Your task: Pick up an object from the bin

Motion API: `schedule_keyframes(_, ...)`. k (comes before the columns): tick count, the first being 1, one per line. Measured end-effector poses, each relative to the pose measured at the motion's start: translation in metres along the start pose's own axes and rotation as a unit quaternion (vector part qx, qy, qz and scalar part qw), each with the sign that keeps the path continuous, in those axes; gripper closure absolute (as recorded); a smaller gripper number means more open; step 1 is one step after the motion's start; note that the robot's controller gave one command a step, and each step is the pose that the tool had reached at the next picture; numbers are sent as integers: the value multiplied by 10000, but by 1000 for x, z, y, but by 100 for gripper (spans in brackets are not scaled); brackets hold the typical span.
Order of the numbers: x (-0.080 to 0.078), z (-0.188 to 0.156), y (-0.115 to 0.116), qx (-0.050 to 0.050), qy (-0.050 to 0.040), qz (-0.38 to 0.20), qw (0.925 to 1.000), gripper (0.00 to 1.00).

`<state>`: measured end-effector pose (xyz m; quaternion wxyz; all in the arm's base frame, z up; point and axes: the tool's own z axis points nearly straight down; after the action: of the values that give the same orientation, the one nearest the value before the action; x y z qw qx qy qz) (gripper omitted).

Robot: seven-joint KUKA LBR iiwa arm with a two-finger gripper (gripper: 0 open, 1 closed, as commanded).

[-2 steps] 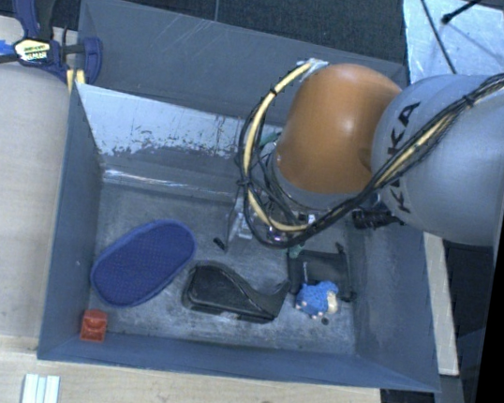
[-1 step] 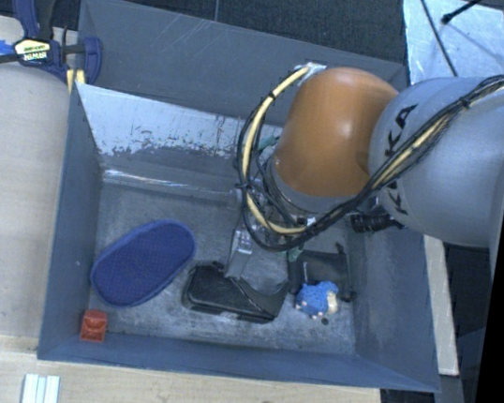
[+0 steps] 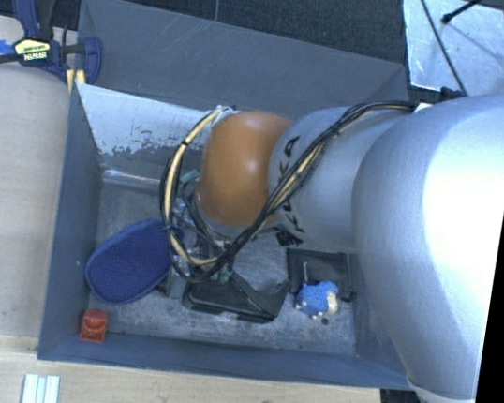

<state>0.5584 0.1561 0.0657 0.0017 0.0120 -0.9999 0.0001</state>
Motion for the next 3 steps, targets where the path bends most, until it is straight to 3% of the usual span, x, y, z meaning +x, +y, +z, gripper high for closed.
schedule_keyframes(1, -2, -4, -2, 2, -31, 21, 10000, 100)
schedule_keyframes(2, 15, -113, 4, -14, -68, 96, 9999, 100)
schedule_keyframes(3, 30, -101, -30, 4, -20, -934, 9956, 100)
